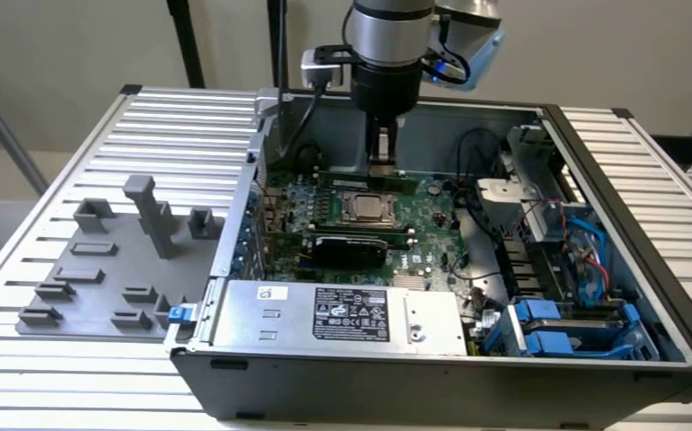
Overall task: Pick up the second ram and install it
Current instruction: 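Insert the second ram into the second slot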
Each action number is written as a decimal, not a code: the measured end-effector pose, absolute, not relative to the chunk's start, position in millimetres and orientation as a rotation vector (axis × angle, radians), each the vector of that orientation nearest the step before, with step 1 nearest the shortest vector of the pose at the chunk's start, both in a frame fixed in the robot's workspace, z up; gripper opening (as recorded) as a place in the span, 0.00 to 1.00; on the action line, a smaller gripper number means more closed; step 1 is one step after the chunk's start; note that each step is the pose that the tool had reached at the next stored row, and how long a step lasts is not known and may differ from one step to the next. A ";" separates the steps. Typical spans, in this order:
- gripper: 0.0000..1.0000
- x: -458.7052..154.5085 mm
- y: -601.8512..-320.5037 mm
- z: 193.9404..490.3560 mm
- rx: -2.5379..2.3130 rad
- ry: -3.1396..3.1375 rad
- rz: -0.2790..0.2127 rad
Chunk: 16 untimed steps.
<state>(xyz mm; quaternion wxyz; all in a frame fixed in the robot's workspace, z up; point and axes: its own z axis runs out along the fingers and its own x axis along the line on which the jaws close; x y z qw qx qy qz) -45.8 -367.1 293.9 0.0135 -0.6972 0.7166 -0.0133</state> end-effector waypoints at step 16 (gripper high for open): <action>0.14 -48.1 -379.9 264.6 -2.183 2.204 -0.023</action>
